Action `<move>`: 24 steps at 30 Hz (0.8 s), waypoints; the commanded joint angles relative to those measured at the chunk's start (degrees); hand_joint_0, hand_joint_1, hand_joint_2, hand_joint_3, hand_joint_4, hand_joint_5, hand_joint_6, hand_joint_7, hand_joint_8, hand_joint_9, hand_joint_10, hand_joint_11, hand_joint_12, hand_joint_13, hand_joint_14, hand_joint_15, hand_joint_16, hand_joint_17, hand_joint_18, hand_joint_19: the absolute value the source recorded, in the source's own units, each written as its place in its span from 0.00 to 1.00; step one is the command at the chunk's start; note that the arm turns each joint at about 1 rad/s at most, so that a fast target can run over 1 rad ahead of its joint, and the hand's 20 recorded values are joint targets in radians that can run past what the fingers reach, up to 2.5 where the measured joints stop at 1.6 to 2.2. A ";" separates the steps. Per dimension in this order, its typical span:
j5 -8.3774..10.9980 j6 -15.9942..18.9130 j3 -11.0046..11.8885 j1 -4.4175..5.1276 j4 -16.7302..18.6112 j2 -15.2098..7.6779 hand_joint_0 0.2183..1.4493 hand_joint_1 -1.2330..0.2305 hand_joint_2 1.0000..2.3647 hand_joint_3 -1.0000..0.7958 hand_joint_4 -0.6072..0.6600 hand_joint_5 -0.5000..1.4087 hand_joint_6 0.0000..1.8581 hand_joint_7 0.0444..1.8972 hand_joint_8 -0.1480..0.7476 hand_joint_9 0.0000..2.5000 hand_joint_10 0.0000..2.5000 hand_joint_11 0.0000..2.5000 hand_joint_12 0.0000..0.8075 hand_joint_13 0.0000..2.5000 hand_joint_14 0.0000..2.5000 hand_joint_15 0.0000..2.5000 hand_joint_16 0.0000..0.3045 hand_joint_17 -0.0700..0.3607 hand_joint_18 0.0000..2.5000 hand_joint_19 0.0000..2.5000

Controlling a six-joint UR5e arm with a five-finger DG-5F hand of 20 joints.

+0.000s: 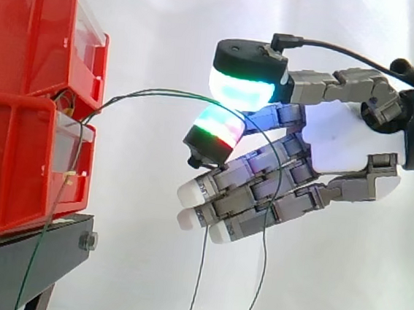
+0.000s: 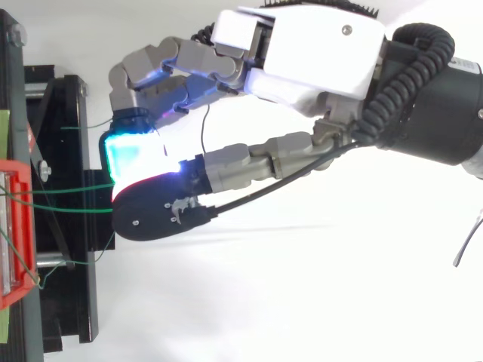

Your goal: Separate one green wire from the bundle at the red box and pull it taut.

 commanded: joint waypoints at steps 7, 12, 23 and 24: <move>0.16 -4.14 -0.01 -0.01 0.00 0.98 0.30 0.29 0.01 0.58 0.43 0.20 0.44 0.78 0.48 0.21 0.00 0.10 0.50 0.13 0.00 0.06 0.20 0.49 0.11 0.01; 0.16 -5.02 -0.01 -0.01 0.00 1.69 0.31 0.28 0.01 0.57 0.41 0.20 0.45 0.75 0.47 0.20 0.00 0.08 0.49 0.14 0.00 0.05 0.20 0.48 0.11 0.01; 0.77 -8.54 -0.01 -0.01 -0.53 2.39 0.31 0.28 0.02 0.56 0.44 0.19 0.44 0.76 0.52 0.27 0.00 0.13 0.49 0.25 0.00 0.10 0.18 0.45 0.22 0.06; 1.30 -8.45 -0.01 -0.01 -0.88 2.39 0.31 0.29 0.02 0.56 0.44 0.19 0.44 0.76 0.53 0.29 0.00 0.15 0.49 0.26 0.00 0.10 0.18 0.45 0.23 0.06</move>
